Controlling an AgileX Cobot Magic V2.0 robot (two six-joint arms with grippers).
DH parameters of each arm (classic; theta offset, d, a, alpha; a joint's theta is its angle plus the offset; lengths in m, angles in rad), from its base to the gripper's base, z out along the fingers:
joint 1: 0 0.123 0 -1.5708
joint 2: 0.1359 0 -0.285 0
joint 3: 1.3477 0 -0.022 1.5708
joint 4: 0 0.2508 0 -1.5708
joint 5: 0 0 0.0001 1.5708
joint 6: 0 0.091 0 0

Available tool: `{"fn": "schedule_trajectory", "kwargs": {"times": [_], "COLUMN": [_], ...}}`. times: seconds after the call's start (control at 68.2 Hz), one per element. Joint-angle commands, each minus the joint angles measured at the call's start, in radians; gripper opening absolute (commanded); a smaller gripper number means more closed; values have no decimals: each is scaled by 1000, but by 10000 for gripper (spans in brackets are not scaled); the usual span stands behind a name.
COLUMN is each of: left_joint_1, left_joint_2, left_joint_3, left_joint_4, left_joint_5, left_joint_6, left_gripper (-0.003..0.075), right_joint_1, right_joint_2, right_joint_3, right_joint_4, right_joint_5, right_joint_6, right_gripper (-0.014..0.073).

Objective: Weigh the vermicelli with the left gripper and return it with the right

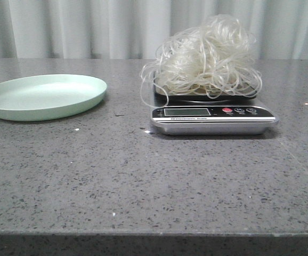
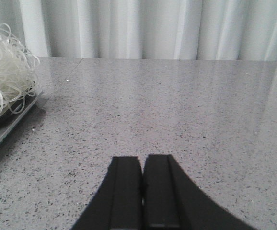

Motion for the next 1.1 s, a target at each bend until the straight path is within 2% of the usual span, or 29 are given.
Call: {"fn": "schedule_trajectory", "kwargs": {"times": [0.0,0.22,0.396,0.572,0.807,1.086], "left_joint_1": [38,73,73,73,73,73], "left_joint_2": [-138,-386,-550,-671,-791,-855], "left_joint_3": [144,494,739,956,1131,1219], "left_joint_4": [-8,43,123,114,101,58], "left_joint_5": [-174,-373,-518,-728,-857,-961], "left_joint_6": [0,0,0,-8,-63,-104], "left_gripper": [239,132,136,136,136,136], "right_joint_1": [-8,-8,-8,-8,-8,-8], "right_joint_2": [-17,-17,-17,-17,-17,-17], "right_joint_3": [-8,-8,-8,-8,-8,-10], "right_joint_4": [-2,-2,-2,-2,-2,38], "right_joint_5": [-93,-92,-94,-123,-139,-141], "right_joint_6": [-6,-6,-6,-6,-6,-6], "right_gripper": [151,151,151,151,151,151]}}
